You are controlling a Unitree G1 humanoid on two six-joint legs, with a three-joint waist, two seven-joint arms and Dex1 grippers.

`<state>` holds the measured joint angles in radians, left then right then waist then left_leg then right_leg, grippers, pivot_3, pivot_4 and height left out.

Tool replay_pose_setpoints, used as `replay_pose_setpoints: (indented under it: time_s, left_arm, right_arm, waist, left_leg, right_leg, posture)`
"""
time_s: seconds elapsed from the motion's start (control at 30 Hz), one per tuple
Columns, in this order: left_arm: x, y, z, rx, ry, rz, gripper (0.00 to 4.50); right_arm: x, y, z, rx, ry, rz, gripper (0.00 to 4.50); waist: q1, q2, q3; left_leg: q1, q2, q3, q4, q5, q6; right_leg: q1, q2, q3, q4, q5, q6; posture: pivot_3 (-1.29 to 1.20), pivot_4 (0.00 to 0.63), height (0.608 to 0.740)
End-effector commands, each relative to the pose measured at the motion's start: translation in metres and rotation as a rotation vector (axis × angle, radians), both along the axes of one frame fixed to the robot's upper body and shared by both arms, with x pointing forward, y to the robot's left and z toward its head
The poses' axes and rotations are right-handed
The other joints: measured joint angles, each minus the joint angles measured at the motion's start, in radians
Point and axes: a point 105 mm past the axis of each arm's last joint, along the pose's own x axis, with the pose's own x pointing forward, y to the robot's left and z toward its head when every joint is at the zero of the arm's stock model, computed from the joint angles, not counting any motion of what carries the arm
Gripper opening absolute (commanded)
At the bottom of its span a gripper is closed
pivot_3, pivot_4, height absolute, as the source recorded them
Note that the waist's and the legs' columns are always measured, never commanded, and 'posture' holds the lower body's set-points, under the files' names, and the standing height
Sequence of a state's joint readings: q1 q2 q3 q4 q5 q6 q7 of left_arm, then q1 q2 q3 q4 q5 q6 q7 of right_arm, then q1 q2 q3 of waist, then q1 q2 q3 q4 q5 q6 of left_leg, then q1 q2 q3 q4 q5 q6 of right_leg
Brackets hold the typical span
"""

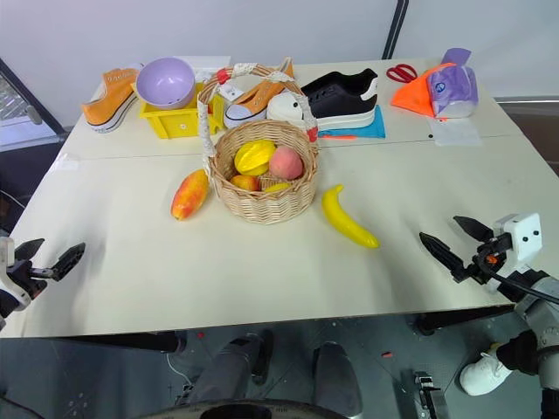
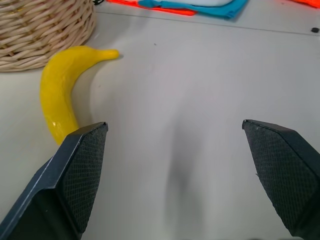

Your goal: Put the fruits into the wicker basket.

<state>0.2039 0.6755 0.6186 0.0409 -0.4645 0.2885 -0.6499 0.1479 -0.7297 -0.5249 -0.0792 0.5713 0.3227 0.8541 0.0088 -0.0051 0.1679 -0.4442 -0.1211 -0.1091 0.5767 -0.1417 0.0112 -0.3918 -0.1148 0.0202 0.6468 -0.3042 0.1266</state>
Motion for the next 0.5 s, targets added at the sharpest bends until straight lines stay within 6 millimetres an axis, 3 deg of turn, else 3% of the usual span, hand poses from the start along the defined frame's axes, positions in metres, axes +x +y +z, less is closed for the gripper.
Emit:
replay_pose_setpoints:
  time_s: [0.03, 0.27, 0.33, 0.4, 0.5]
  left_arm:
    - [0.0, -0.003, 0.017, 0.028, -0.05, -0.013, 4.48]
    - [0.011, -0.012, 0.021, 0.012, -0.067, -0.029, 4.48]
    - [0.02, -0.026, 0.027, -0.02, -0.085, -0.081, 4.48]
    - [0.029, -0.043, 0.037, -0.052, -0.113, -0.15, 4.48]
    - [0.04, -0.074, 0.046, -0.067, -0.103, -0.276, 4.48]
  right_arm:
    - [0.004, 0.007, 0.012, -0.027, -0.038, 0.032, 4.5]
    - [0.006, 0.013, 0.015, -0.035, -0.05, 0.048, 4.5]
    - [0.006, 0.021, 0.02, -0.048, -0.062, 0.08, 4.5]
    - [0.006, 0.037, 0.03, -0.051, -0.079, 0.142, 4.5]
    - [-0.001, 0.077, 0.047, -0.037, -0.091, 0.301, 4.5]
  waist:
    - [0.0, 0.0, 0.0]
    - [0.002, 0.0, 0.0]
    - [0.002, 0.0, 0.0]
    - [0.002, 0.0, 0.0]
    - [0.002, 0.0, 0.0]
  left_leg:
    - [0.0, 0.0, 0.0, 0.0, 0.0, 0.0]
    - [0.0, 0.0, 0.0, 0.0, 0.0, 0.0]
    - [0.0, 0.0, 0.0, 0.0, 0.0, 0.0]
    - [0.0, 0.0, 0.0, 0.0, 0.0, 0.0]
    - [0.0, 0.0, 0.0, 0.0, 0.0, 0.0]
  right_leg:
    - [0.0, 0.0, 0.0, 0.0, 0.0, 0.0]
    - [0.0, 0.0, -0.001, -0.001, 0.0, 0.0]
    - [0.0, 0.0, 0.0, -0.001, 0.0, 0.0]
    - [0.0, 0.0, -0.001, -0.001, 0.0, 0.0]
    - [-0.001, 0.0, -0.001, 0.0, 0.0, 0.0]
  posture:
    - [0.0, 0.15, 0.74]
    - [0.0, 0.15, 0.74]
    - [0.0, 0.15, 0.74]
    - [0.0, 0.15, 0.74]
    - [0.0, 0.15, 0.74]
